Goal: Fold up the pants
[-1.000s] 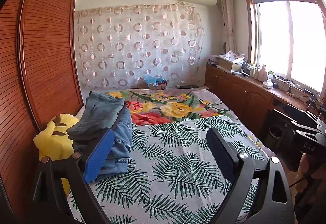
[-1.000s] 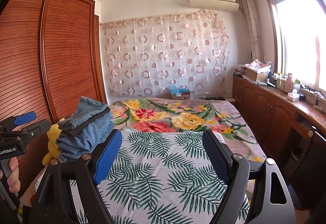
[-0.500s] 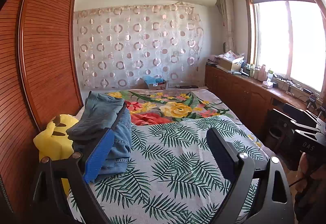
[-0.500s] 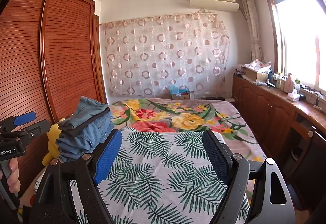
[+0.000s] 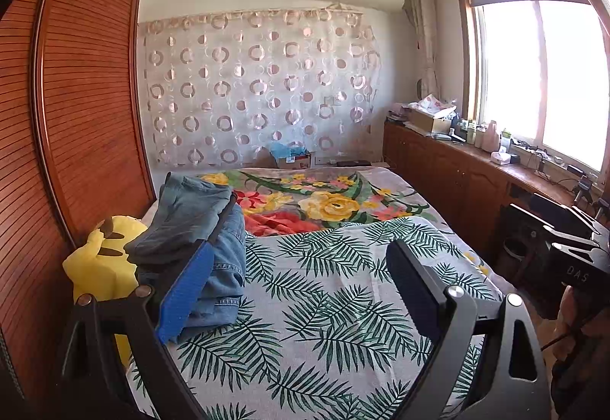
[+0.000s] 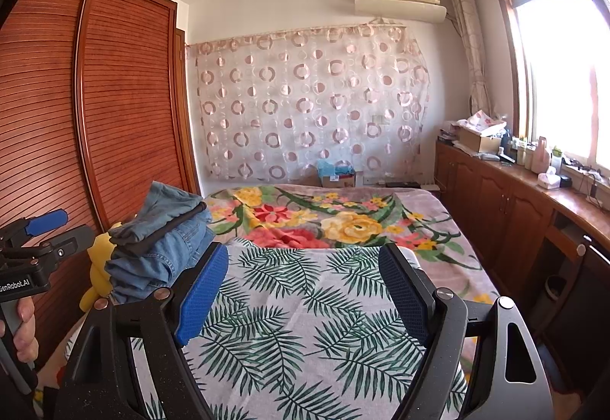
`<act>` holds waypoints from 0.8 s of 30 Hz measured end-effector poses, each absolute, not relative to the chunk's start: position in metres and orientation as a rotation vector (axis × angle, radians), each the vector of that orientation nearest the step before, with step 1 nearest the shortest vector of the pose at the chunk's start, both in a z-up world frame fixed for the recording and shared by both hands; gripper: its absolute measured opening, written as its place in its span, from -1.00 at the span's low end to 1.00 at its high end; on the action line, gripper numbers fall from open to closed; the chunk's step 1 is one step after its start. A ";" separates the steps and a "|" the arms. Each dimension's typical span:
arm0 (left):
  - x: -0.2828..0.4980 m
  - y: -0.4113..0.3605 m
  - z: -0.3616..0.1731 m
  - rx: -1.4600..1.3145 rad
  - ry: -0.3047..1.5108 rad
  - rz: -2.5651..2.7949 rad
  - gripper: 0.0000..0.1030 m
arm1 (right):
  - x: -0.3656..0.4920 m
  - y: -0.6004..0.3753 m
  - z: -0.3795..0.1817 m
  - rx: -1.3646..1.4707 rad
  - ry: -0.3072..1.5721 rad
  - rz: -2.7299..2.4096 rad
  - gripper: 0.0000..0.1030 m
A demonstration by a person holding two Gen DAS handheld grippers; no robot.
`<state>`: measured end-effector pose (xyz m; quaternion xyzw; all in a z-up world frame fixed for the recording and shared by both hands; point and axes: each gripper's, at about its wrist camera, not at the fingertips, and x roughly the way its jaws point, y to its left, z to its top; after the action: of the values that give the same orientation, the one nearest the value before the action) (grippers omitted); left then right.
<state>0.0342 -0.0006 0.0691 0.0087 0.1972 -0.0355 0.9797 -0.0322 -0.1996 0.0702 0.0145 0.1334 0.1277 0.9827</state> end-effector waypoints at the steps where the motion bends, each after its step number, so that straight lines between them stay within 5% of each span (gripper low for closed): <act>1: 0.034 0.000 0.069 0.018 0.397 -0.072 0.80 | -0.032 -0.200 0.070 0.028 0.268 0.256 0.60; 24: 0.034 -0.001 0.068 0.018 0.397 -0.071 0.80 | -0.034 -0.201 0.070 0.026 0.267 0.251 0.60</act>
<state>0.0338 -0.0011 0.0683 0.0090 0.1970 -0.0353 0.9797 -0.0341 -0.2005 0.0702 0.0127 0.1326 0.1246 0.9832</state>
